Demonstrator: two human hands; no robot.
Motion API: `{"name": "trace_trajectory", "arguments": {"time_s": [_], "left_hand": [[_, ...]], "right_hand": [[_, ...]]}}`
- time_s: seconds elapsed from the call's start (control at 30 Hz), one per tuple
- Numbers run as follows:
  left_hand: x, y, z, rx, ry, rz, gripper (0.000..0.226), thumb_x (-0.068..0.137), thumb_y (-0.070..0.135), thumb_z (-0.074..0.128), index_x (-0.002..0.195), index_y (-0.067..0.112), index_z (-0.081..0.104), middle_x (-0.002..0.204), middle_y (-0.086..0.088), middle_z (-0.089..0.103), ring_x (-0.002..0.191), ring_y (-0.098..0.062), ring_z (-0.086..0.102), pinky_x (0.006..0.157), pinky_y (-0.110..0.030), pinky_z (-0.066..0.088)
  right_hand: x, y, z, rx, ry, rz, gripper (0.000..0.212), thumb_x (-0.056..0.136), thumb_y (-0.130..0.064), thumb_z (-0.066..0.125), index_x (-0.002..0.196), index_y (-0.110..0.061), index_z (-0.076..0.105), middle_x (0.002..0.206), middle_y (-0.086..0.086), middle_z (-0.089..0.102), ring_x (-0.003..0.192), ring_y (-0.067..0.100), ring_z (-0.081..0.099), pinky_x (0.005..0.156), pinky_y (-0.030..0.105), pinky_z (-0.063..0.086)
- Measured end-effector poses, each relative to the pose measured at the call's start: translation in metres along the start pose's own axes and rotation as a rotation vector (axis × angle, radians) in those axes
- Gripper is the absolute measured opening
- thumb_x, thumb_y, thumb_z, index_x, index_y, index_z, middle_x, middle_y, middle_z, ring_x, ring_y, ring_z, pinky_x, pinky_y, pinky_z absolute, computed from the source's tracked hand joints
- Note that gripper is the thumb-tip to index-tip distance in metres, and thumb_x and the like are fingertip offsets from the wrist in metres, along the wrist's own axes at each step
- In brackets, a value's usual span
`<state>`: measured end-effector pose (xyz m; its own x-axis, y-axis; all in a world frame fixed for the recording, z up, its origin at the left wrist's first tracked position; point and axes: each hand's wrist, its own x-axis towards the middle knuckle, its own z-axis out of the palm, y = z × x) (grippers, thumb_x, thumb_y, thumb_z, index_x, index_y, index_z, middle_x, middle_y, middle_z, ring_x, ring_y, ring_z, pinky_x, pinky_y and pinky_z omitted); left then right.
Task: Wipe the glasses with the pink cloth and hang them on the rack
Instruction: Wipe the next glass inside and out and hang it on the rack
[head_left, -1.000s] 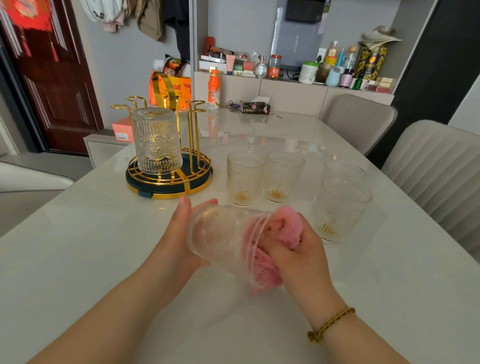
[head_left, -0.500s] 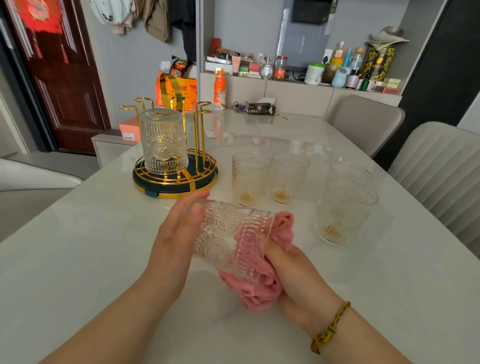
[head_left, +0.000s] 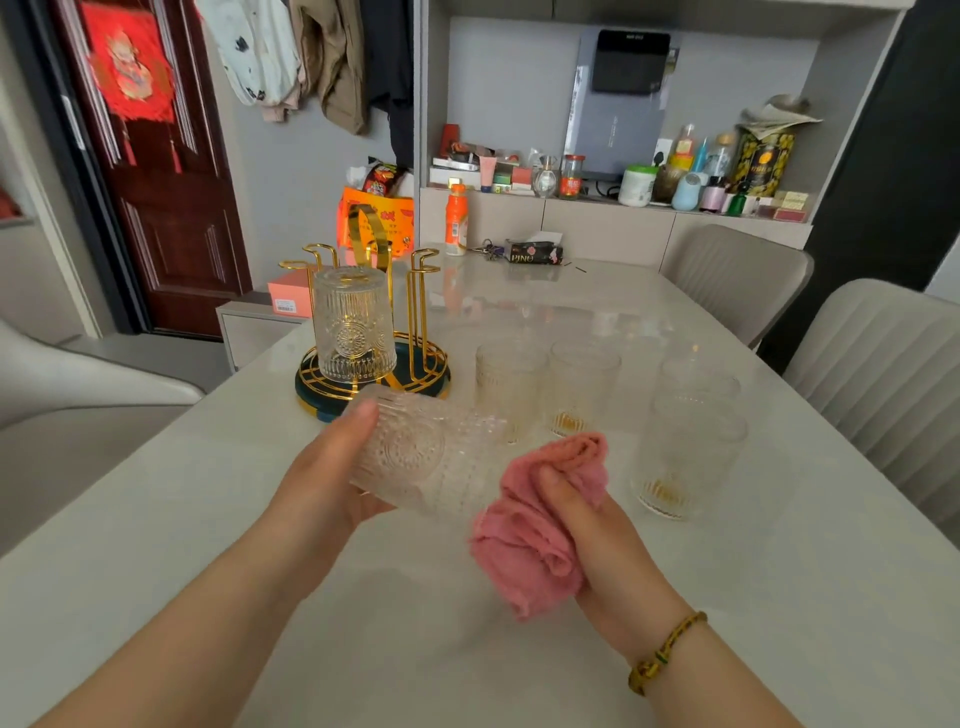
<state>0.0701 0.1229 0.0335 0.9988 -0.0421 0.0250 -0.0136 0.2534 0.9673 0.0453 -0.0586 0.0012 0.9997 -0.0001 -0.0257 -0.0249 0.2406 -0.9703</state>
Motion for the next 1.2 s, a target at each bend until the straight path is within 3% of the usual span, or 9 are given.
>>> {"name": "trace_trajectory", "arguments": {"time_s": [0.07, 0.17, 0.27, 0.43, 0.5, 0.63, 0.93, 1.1, 1.2], "left_hand": [[0.006, 0.017, -0.015, 0.063, 0.054, 0.083, 0.023, 0.093, 0.034, 0.040, 0.102, 0.022, 0.057, 0.104, -0.002, 0.064, 0.093, -0.015, 0.061, 0.072, -0.035, 0.049], [0.021, 0.052, -0.034, 0.209, 0.171, 0.239, 0.025, 0.089, 0.032, 0.053, 0.110, 0.017, 0.051, 0.095, 0.001, 0.060, 0.081, -0.010, 0.059, 0.064, -0.030, 0.050], [0.037, 0.093, -0.045, 0.380, 0.287, 0.382, 0.034, 0.086, 0.027, 0.057, 0.117, 0.016, 0.045, 0.090, 0.003, 0.055, 0.077, -0.008, 0.056, 0.055, -0.022, 0.052], [0.063, 0.144, -0.068, 0.571, 0.389, 0.455, 0.072, 0.071, 0.039, 0.074, 0.129, 0.013, 0.040, 0.117, -0.008, 0.050, 0.106, -0.027, 0.055, 0.089, -0.047, 0.048], [0.072, 0.157, -0.072, 0.678, 0.434, 0.477, 0.073, 0.073, 0.041, 0.072, 0.131, 0.012, 0.037, 0.121, -0.008, 0.048, 0.107, -0.023, 0.052, 0.091, -0.040, 0.045], [0.089, 0.167, -0.066, 0.960, 0.539, 0.437, 0.071, 0.076, 0.043, 0.068, 0.131, 0.012, 0.036, 0.132, -0.013, 0.047, 0.110, -0.028, 0.049, 0.090, -0.037, 0.039], [0.133, 0.149, -0.058, 1.206, 0.495, 0.316, 0.069, 0.077, 0.049, 0.065, 0.131, 0.017, 0.037, 0.130, -0.015, 0.049, 0.114, -0.033, 0.050, 0.080, -0.036, 0.039], [0.147, 0.137, -0.057, 1.322, 0.460, 0.300, 0.069, 0.076, 0.049, 0.065, 0.131, 0.017, 0.038, 0.129, -0.014, 0.050, 0.115, -0.031, 0.049, 0.074, -0.034, 0.036], [0.154, 0.130, -0.059, 1.334, 0.426, 0.261, 0.069, 0.076, 0.050, 0.064, 0.131, 0.017, 0.039, 0.128, -0.013, 0.051, 0.114, -0.031, 0.049, 0.073, -0.034, 0.037]], "right_hand": [[0.001, -0.006, 0.003, 0.148, -0.070, 0.035, 0.056, 0.065, -0.042, 0.068, 0.109, -0.010, 0.058, 0.096, 0.006, 0.070, 0.088, 0.014, 0.067, 0.074, 0.024, 0.056], [0.006, -0.012, 0.015, 0.195, -0.172, 0.053, 0.092, 0.037, -0.035, 0.089, 0.117, -0.013, 0.051, 0.106, 0.005, 0.069, 0.094, 0.016, 0.067, 0.070, 0.026, 0.056], [0.015, -0.011, 0.033, 0.210, -0.159, 0.046, 0.081, 0.048, -0.015, 0.080, 0.122, -0.014, 0.046, 0.109, 0.006, 0.065, 0.096, 0.019, 0.066, 0.072, 0.029, 0.057], [0.025, 0.005, 0.050, -0.024, -0.034, 0.032, 0.079, 0.055, -0.018, 0.075, 0.122, -0.024, 0.033, 0.110, -0.003, 0.053, 0.103, 0.017, 0.055, 0.090, 0.039, 0.048], [0.023, 0.009, 0.047, -0.103, -0.076, 0.066, 0.087, 0.049, -0.026, 0.079, 0.121, -0.029, 0.030, 0.110, -0.005, 0.051, 0.104, 0.016, 0.054, 0.093, 0.041, 0.047], [0.022, 0.015, 0.038, -0.097, -0.159, 0.084, 0.093, 0.024, -0.037, 0.080, 0.108, -0.032, 0.039, 0.113, -0.001, 0.055, 0.108, 0.020, 0.055, 0.097, 0.044, 0.046], [0.030, 0.019, 0.040, -0.214, -0.202, 0.040, 0.095, 0.024, -0.047, 0.077, 0.112, -0.031, 0.045, 0.112, -0.006, 0.060, 0.107, 0.016, 0.058, 0.097, 0.040, 0.046], [0.034, 0.024, 0.038, -0.129, -0.164, 0.050, 0.142, 0.007, -0.053, 0.085, 0.134, -0.032, 0.024, 0.113, -0.010, 0.057, 0.106, 0.011, 0.057, 0.101, 0.044, 0.043], [0.035, 0.024, 0.037, -0.116, -0.159, 0.057, 0.134, 0.001, -0.046, 0.084, 0.122, -0.032, 0.028, 0.103, -0.008, 0.059, 0.098, 0.014, 0.059, 0.097, 0.043, 0.045]]}}
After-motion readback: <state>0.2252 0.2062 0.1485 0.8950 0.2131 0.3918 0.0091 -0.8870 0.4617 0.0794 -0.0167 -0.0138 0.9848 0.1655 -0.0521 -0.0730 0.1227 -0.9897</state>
